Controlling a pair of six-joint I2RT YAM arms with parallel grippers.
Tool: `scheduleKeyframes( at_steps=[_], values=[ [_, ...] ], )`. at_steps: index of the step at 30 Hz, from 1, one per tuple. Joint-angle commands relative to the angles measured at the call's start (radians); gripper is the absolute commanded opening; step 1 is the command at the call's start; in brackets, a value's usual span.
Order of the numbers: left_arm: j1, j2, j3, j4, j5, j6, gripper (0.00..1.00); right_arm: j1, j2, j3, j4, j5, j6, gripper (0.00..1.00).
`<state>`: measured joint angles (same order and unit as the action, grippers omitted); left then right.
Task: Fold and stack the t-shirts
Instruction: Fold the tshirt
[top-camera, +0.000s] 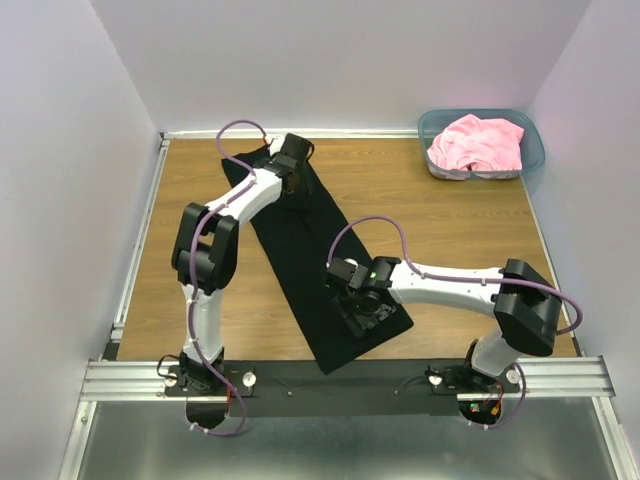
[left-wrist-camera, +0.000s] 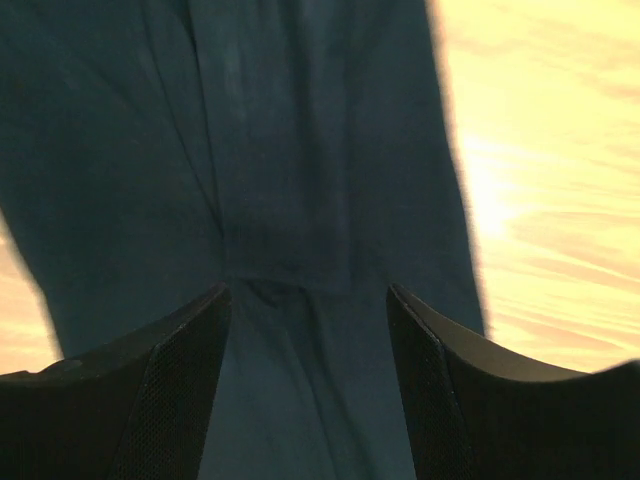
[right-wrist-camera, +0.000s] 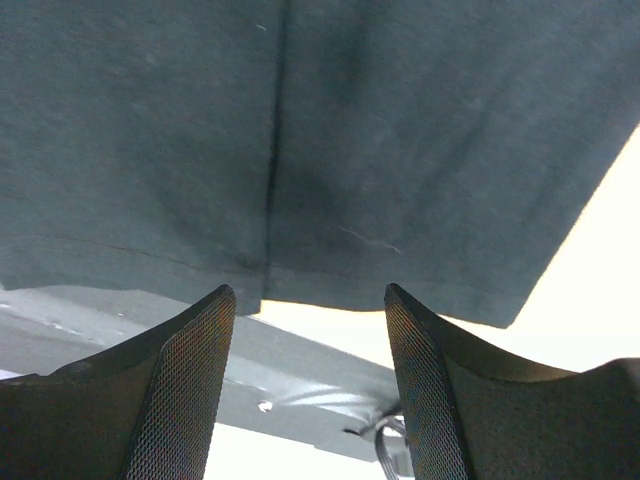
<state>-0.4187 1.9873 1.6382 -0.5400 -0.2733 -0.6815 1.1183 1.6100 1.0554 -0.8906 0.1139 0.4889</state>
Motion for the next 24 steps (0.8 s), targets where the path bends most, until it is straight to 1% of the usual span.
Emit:
scheduleKeyframes(
  at_steps=[1, 6, 10, 12, 14, 16, 19, 20, 24],
  values=[
    [0.011, 0.082, 0.041, -0.009, -0.017, -0.053, 0.72, 0.005, 0.008, -0.017, 0.102, -0.048, 0.010, 0.69],
    [0.011, 0.189, 0.100, -0.049, -0.044, -0.064, 0.71, 0.005, 0.063, -0.003, 0.137, -0.092, 0.013, 0.69],
    [0.012, 0.269, 0.144, -0.054, -0.046, -0.040, 0.71, 0.005, 0.128, 0.018, 0.153, -0.108, 0.005, 0.69],
    [0.020, 0.330, 0.199, -0.080, -0.035, -0.018, 0.71, 0.005, 0.169, 0.044, 0.157, -0.109, -0.003, 0.69],
    [0.026, 0.387, 0.260, -0.090, -0.023, 0.000, 0.71, 0.005, 0.194, 0.067, 0.160, -0.144, -0.006, 0.69],
    [0.041, 0.418, 0.299, -0.095, -0.023, 0.017, 0.71, 0.005, 0.224, 0.110, 0.163, -0.154, -0.006, 0.69],
    [0.064, 0.478, 0.402, -0.113, -0.027, 0.056, 0.71, 0.005, 0.298, 0.169, 0.165, -0.183, -0.007, 0.69],
    [0.069, 0.507, 0.464, -0.112, -0.017, 0.088, 0.71, 0.005, 0.338, 0.210, 0.163, -0.190, -0.007, 0.69],
    [0.083, 0.548, 0.581, -0.111, -0.003, 0.152, 0.70, 0.005, 0.402, 0.301, 0.162, -0.186, -0.009, 0.69]
  ],
)
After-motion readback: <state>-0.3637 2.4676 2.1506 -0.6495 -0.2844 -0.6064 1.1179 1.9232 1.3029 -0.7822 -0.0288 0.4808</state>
